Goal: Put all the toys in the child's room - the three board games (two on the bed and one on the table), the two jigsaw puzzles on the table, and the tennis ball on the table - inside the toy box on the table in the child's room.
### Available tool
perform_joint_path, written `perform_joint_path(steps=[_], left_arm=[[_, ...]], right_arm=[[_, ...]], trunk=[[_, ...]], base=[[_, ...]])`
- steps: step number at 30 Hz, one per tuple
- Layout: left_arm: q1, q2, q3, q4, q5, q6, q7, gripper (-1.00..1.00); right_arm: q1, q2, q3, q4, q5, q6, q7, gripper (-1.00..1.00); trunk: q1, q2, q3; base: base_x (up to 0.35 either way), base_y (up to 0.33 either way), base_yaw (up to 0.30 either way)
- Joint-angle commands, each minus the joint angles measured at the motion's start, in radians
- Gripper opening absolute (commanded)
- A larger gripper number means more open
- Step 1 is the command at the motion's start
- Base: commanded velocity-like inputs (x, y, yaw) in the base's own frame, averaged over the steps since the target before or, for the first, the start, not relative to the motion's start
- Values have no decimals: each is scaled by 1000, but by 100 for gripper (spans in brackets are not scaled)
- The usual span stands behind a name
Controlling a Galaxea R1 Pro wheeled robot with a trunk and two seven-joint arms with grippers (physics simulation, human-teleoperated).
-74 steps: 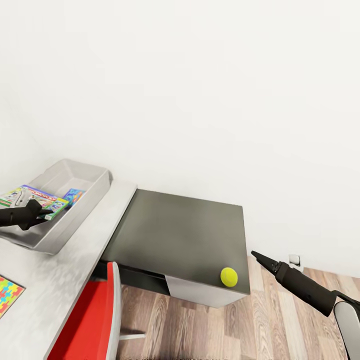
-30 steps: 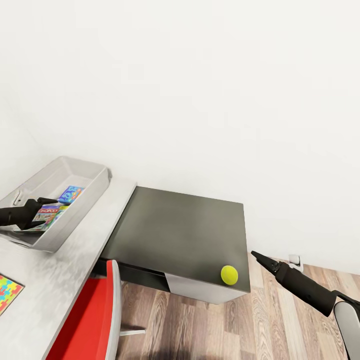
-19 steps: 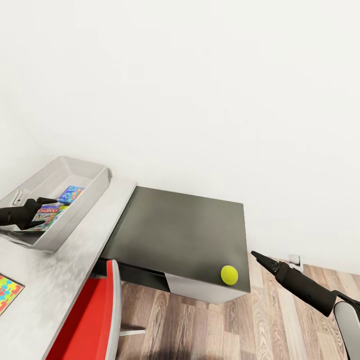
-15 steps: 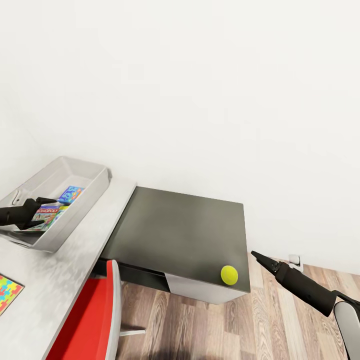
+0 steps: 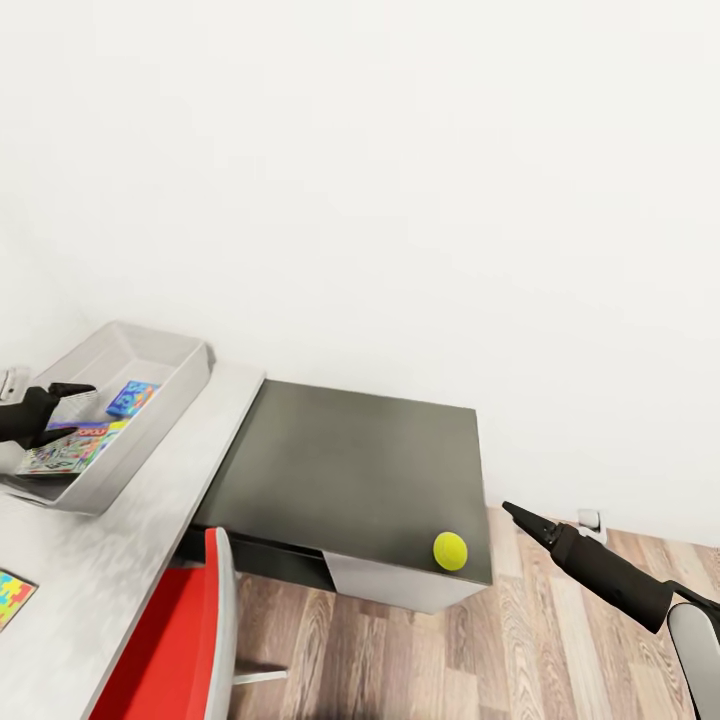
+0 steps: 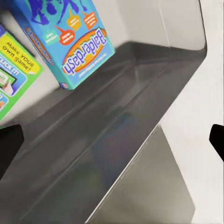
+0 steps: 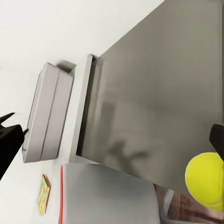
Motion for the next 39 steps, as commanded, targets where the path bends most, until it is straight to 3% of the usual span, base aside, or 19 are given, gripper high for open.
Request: perform_joint_path(steps=[1,11,18,26,33,36,39], left_arm=[[-1,4,6,0,-11,5,-23,100],[-1,44,6,0,-11,6,-117,100],[0,76,4,-33,-11,6,-216,100],[5,87,1,-144,-11,6,-300,100],[8,88,-2,-169,-11,6,-340,100],[10,87,-30,-183,-12,6,-397,100],[11,87,-83,-208,-12,6,-455,100]], right_arm=[[-1,0,-1,0,1,4,4,100],[-1,0,-1,0,1,4,4,100],[-1,0,-1,0,1,4,4,100],[-1,1,-1,0,1,4,4,100],[-1,0,-1,0,1,4,4,100],[-1,1,-1,0,1,4,4,100],[-1,1,-1,0,1,4,4,100]], trunk=[[1,-2,0],[1,-2,15],[1,-2,26],[1,-2,38],[1,-2,49],[1,-2,54],[1,-2,58]], base=[[0,0,-102],[0,0,-104],[0,0,-106],[0,0,-106],[0,0,-106],[0,0,-106],[0,0,-106]])
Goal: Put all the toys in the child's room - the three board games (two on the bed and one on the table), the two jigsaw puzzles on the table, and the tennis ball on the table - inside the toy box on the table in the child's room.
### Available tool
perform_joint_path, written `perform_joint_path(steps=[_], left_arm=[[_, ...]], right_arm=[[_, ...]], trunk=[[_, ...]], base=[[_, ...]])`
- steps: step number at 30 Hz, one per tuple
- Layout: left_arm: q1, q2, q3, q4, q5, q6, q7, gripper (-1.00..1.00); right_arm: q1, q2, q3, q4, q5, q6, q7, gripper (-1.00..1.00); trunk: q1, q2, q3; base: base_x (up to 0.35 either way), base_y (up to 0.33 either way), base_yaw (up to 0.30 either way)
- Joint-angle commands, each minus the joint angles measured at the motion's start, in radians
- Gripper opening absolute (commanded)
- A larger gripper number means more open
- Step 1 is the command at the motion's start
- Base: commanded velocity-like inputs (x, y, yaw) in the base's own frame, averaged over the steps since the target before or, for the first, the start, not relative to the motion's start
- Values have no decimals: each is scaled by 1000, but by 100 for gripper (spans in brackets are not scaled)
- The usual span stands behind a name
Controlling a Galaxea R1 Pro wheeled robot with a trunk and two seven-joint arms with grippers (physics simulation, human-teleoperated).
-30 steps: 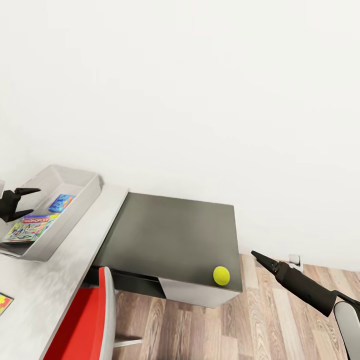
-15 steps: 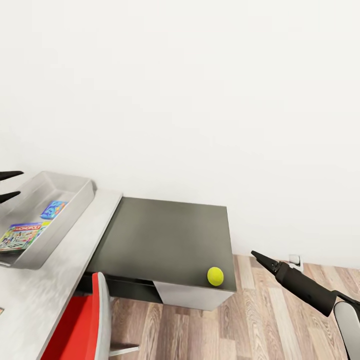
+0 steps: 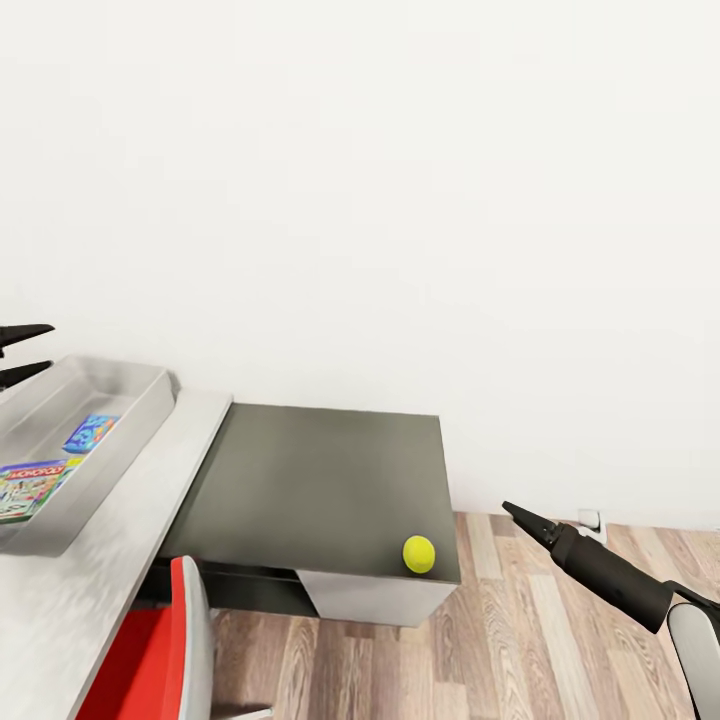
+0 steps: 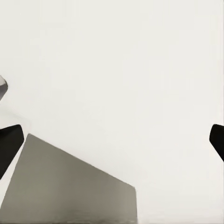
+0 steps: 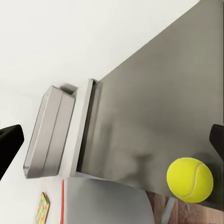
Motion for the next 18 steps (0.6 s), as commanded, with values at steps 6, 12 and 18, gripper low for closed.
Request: perform_joint_path(steps=[6,12,18], left_arm=[[11,-1,-147,-84,-8,3,-141,100],[50,-9,-265,-191,-8,3,-226,100],[96,-23,-347,-301,-8,3,-251,100]], right_arm=[[-1,0,-1,0,2,5,3,100],[-1,0,-1,1,2,4,3,100],[-1,0,-1,1,2,4,3,100]], trunk=[[1,-2,8],[1,-2,17],[1,-2,26]], base=[[0,0,-111],[0,0,-133],[0,0,-151]])
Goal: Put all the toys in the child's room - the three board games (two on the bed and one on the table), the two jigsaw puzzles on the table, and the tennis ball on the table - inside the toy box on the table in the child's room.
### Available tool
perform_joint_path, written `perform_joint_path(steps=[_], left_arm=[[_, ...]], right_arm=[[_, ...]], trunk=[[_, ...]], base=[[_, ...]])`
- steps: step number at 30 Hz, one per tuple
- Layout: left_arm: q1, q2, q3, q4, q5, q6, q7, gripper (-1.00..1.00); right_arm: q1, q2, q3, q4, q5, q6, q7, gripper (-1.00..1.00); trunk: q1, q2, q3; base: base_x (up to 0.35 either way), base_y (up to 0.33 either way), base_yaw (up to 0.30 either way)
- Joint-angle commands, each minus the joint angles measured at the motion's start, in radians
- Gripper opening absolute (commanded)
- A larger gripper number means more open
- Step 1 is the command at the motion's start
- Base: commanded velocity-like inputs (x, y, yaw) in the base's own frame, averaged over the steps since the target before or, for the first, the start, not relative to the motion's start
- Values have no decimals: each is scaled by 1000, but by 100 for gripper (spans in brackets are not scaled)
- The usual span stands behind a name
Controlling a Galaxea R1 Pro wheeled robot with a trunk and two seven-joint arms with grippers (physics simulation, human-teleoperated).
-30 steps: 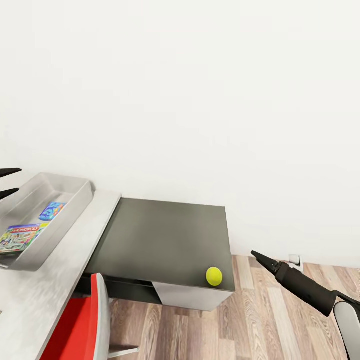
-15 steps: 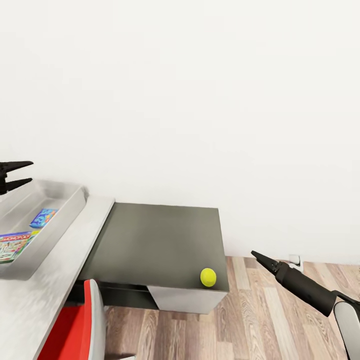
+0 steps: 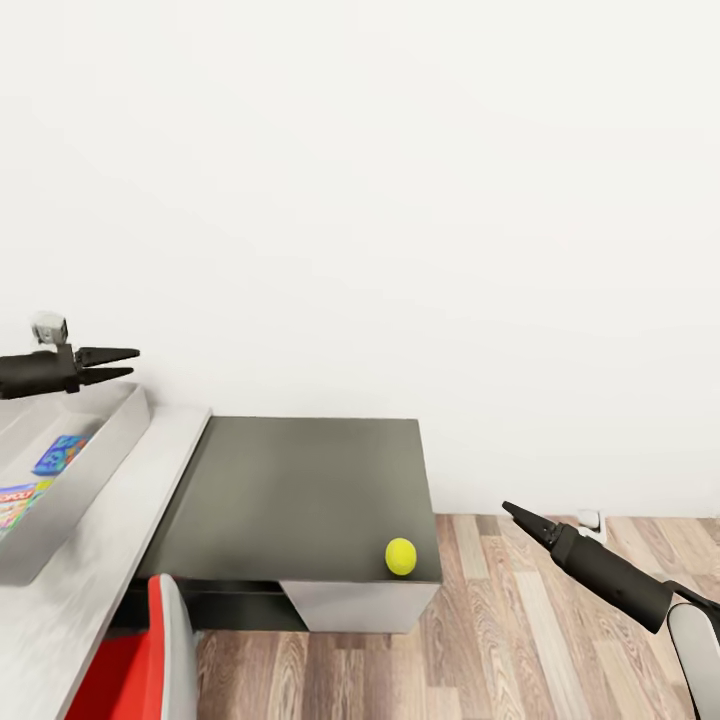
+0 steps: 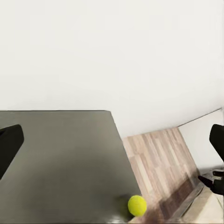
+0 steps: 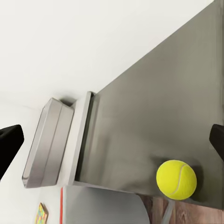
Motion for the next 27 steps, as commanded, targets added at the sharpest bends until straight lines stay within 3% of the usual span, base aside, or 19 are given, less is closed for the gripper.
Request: perform_joint_path(steps=[1,9,18,23,24,27], left_arm=[[6,-4,-12,-19,-1,4,-5,100],[42,-75,-96,-147,-1,4,-9,100],[68,-153,-200,-171,-5,0,0,100],[87,-202,-223,-172,-11,-4,22,100],[95,-222,-227,-172,-15,-5,42,100],[114,-250,-231,-171,-22,-6,85,100]], right_arm=[[-1,0,-1,0,1,4,4,100],[-1,0,-1,1,1,4,3,100],[-1,0,-2,1,1,4,3,100],[-1,0,-2,2,1,4,4,100],[-1,0,-3,2,1,4,5,100],[-1,-1,-3,2,1,5,5,100]], trunk=[[1,-2,0],[1,-2,12],[1,-2,24],[1,-2,31],[1,-2,33],[1,-2,37]], base=[[0,0,-160],[0,0,-173],[0,0,-187],[0,0,-195],[0,0,-196],[0,0,-197]])
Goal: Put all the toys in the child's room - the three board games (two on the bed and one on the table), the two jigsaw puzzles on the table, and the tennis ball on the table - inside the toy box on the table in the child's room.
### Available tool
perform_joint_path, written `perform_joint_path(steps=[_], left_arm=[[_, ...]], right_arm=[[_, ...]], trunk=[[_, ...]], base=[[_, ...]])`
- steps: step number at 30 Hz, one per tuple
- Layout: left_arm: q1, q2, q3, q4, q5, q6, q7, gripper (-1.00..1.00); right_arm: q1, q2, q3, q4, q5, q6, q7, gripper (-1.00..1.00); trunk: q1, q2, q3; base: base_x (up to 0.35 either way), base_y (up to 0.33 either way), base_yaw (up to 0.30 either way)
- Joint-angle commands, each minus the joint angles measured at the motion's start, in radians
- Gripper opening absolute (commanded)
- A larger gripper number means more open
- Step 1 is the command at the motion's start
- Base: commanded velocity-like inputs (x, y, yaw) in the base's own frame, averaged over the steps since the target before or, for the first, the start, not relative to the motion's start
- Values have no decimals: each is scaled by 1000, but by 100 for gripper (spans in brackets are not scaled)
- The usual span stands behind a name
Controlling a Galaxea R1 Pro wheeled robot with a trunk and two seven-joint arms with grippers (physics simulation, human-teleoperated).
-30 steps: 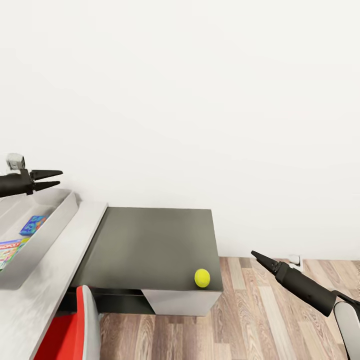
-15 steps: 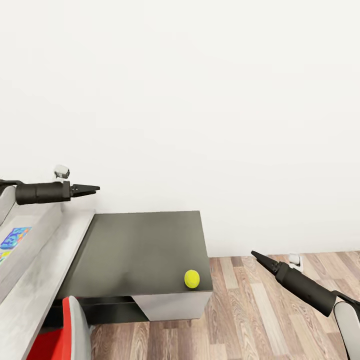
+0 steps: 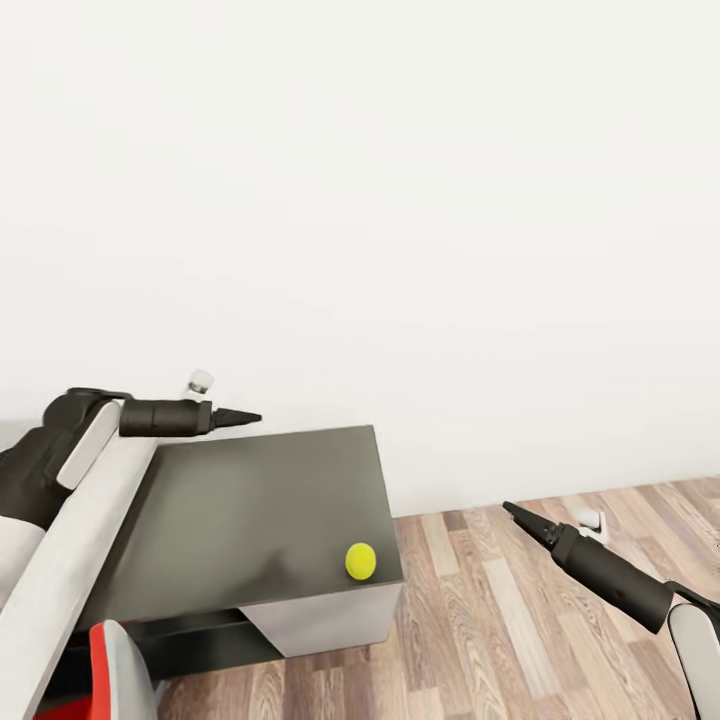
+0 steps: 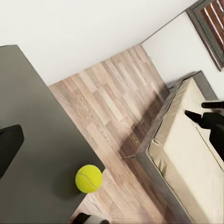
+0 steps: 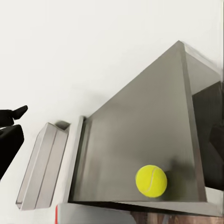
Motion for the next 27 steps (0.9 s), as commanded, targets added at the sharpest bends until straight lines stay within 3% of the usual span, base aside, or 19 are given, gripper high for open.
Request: perform_joint_path(steps=[1,7,13,22,27], left_arm=[[7,-8,-2,0,0,3,15,100],[63,-53,-5,0,-5,1,132,100],[152,-100,-4,-1,-6,-19,283,100],[256,-109,7,-1,-2,-40,337,100],[314,-109,48,-2,2,-44,342,100]], right_arm=[[-1,0,-1,0,1,5,4,100],[-1,0,-1,1,1,4,4,100],[-1,1,-1,1,2,4,3,100],[-1,1,-1,1,2,4,1,100],[-1,1,0,1,2,3,0,100]], trunk=[[1,-2,0],[1,-2,8],[1,-2,16],[1,-2,28],[1,-2,34]], base=[[0,0,-197],[0,0,-197],[0,0,-197],[0,0,-198],[0,0,-173]])
